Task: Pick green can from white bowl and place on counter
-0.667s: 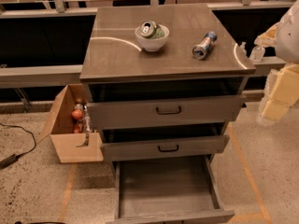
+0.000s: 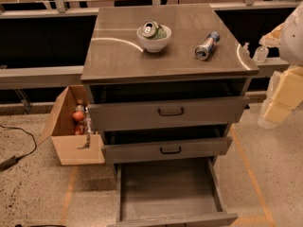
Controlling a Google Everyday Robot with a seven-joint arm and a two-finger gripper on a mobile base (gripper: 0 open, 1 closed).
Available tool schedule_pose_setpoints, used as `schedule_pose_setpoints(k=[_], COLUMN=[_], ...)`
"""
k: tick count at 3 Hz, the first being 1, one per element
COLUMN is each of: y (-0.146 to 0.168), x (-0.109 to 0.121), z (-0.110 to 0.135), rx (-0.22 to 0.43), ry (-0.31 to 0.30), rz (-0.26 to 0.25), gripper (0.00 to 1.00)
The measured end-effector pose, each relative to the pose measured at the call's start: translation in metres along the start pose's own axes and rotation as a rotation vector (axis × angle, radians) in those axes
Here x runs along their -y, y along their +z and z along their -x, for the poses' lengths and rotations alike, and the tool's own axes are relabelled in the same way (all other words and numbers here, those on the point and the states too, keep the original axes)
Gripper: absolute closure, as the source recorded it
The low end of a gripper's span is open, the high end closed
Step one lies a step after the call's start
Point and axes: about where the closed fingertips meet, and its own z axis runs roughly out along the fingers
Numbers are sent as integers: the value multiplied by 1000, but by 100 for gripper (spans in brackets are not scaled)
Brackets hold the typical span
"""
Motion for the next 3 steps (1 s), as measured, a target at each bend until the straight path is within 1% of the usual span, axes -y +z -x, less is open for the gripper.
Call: schedule_pose_setpoints(k=[1,2,3], y=[12,24,36], x=[15,69,119], z=[-8,8,31], rx=[80,257,409], ry=[52,54,13], rz=[-38,-147,-224], gripper=[0,0,0])
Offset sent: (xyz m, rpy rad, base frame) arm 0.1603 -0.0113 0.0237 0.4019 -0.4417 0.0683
